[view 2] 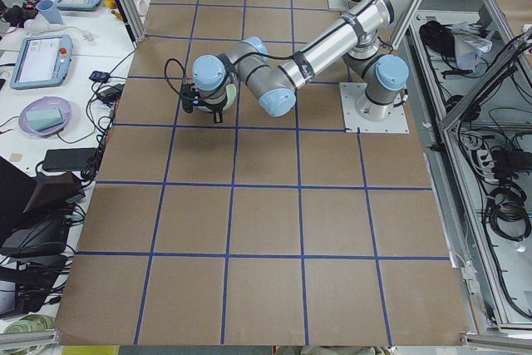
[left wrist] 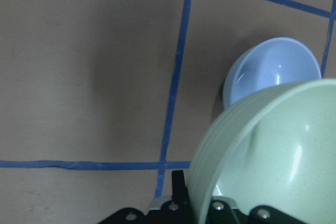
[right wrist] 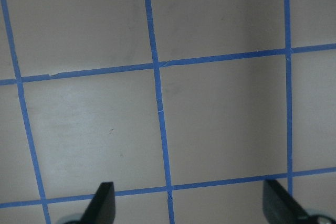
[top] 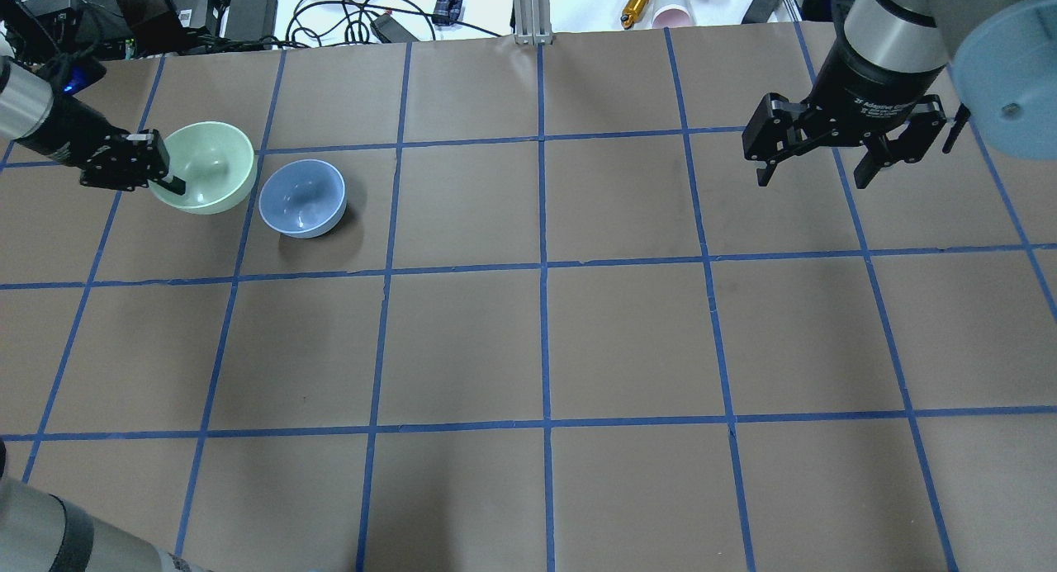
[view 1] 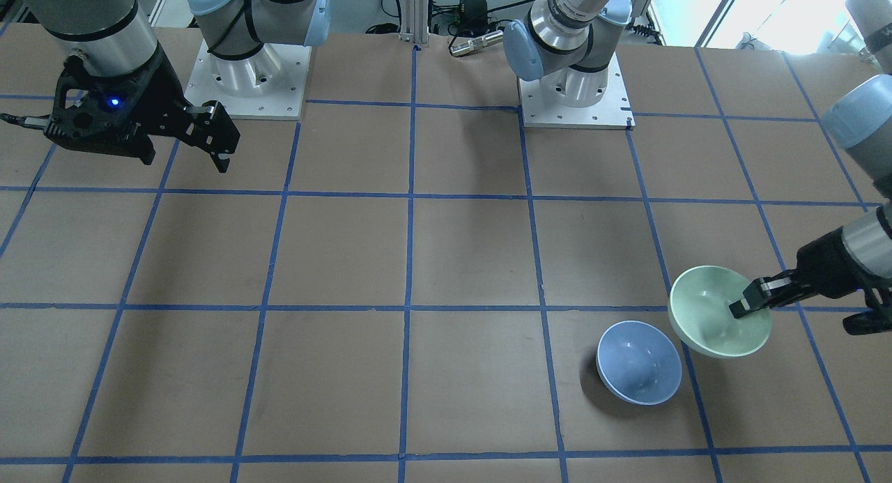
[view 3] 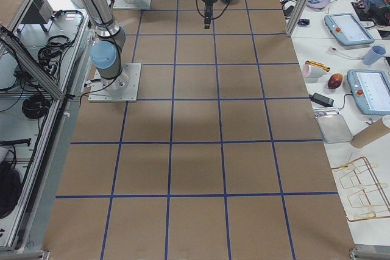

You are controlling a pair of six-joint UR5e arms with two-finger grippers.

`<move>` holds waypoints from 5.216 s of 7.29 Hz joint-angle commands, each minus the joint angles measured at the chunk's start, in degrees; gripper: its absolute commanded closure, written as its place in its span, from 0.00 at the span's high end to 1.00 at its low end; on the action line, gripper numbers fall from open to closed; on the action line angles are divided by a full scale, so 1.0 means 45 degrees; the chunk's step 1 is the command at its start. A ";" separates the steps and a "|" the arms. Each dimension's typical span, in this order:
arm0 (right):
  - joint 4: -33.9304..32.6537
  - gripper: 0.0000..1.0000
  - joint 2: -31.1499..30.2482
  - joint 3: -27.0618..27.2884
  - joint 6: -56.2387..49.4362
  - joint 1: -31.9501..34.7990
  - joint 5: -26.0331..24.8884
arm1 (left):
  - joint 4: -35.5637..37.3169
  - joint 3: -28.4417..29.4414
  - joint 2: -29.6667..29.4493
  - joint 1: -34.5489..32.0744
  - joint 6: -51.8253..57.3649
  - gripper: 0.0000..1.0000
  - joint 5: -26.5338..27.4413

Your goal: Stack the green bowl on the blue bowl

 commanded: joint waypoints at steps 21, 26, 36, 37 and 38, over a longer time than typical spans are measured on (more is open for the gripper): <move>0.0000 1.00 -0.0001 0.0000 0.0000 0.0000 0.0000 | 0.1617 0.0009 -0.1449 -0.1557 -0.0199 1.00 0.0531; 0.0000 1.00 -0.0001 0.0000 0.0000 0.0000 0.0000 | -0.0036 0.0166 0.0498 -0.2004 -0.0938 1.00 0.1566; 0.0000 1.00 -0.0001 0.0000 0.0000 0.0000 0.0000 | -0.3383 0.0557 0.4996 -0.6420 -0.3540 1.00 0.3969; 0.0000 1.00 -0.0001 0.0000 0.0000 0.0000 0.0000 | -0.3363 0.0537 0.5016 -0.6323 -0.3462 1.00 0.3930; 0.0000 1.00 -0.0001 0.0019 0.0000 0.0000 0.0000 | -0.3363 0.0556 0.5036 -0.6342 -0.3462 1.00 0.3929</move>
